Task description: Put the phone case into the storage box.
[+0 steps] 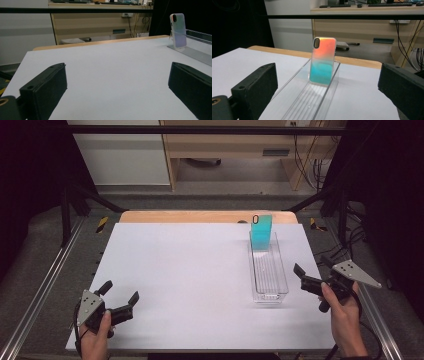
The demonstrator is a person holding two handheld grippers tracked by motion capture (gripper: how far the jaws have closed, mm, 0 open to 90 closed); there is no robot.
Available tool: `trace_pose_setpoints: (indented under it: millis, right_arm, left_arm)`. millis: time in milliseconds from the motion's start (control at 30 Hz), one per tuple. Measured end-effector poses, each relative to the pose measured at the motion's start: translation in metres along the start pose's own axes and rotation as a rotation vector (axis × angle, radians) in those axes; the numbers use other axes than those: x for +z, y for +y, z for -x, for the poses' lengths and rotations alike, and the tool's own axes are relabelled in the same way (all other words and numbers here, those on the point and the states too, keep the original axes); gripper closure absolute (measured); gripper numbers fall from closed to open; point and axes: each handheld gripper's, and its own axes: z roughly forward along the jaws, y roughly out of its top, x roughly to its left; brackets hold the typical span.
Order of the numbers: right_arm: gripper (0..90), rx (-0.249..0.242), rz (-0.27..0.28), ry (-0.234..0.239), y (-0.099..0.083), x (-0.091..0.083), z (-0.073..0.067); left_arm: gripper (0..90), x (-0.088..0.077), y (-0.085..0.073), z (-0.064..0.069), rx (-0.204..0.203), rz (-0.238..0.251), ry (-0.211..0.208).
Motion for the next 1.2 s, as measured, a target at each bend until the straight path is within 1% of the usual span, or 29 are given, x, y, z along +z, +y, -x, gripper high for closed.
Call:
trace_pose_setpoints:
  millis: [233,500,533,767,1200]
  right_arm:
    - [3.0,0.005,-0.002,0.017,-0.008,-0.003,-0.002]
    - [3.0,-0.007,-0.007,0.032,-0.016,-0.007,-0.006]
    - [3.0,-0.006,-0.008,0.033,-0.017,-0.007,-0.006]
    - [3.0,-0.008,-0.014,0.043,-0.025,-0.007,-0.01]
    - [3.1,-0.012,-0.026,0.06,-0.041,-0.007,-0.017]
  left_arm:
    - [1.5,0.001,0.0,0.001,0.007,-0.004,-0.005]
    - [1.5,0.002,0.0,0.003,0.007,-0.005,-0.013]
    - [1.5,0.002,0.0,0.003,0.014,-0.005,-0.017]
    - [1.5,0.002,0.0,0.005,0.023,-0.009,-0.025]
    - [1.5,0.003,0.0,0.006,0.026,-0.01,-0.027]
